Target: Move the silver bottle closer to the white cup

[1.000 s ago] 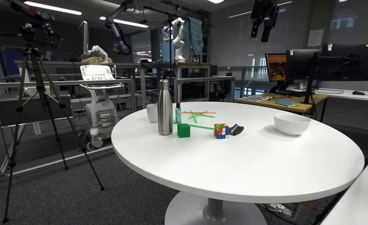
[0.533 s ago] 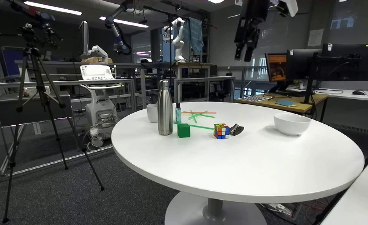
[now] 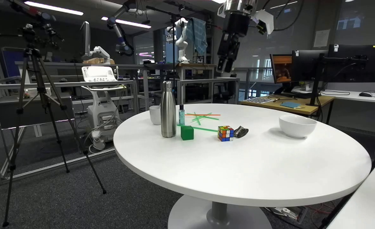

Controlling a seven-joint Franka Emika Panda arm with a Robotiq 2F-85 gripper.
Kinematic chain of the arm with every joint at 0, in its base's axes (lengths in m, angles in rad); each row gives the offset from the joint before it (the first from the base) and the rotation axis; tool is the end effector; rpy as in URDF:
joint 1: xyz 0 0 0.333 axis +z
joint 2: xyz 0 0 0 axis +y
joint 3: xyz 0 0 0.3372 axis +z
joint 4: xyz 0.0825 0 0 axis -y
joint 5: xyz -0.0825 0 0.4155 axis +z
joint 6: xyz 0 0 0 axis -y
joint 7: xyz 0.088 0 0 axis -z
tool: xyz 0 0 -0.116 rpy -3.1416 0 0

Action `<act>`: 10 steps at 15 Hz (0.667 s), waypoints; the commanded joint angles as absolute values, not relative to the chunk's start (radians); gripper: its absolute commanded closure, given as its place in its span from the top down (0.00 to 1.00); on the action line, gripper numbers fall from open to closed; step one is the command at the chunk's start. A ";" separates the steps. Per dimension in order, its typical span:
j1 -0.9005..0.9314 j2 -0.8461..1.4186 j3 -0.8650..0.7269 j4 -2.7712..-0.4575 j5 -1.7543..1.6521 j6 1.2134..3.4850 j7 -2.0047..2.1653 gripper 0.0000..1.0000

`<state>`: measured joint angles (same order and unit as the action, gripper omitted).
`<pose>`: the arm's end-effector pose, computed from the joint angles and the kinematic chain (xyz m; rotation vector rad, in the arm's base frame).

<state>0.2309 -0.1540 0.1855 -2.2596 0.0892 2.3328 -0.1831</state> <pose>0.4936 0.2227 0.4434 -2.9415 -0.8240 -0.3355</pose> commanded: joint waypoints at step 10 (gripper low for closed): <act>0.197 0.180 0.163 -1.940 0.001 2.449 -0.207 1.00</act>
<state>0.2132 0.1059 0.1718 -2.0169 0.0702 2.4009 -0.2649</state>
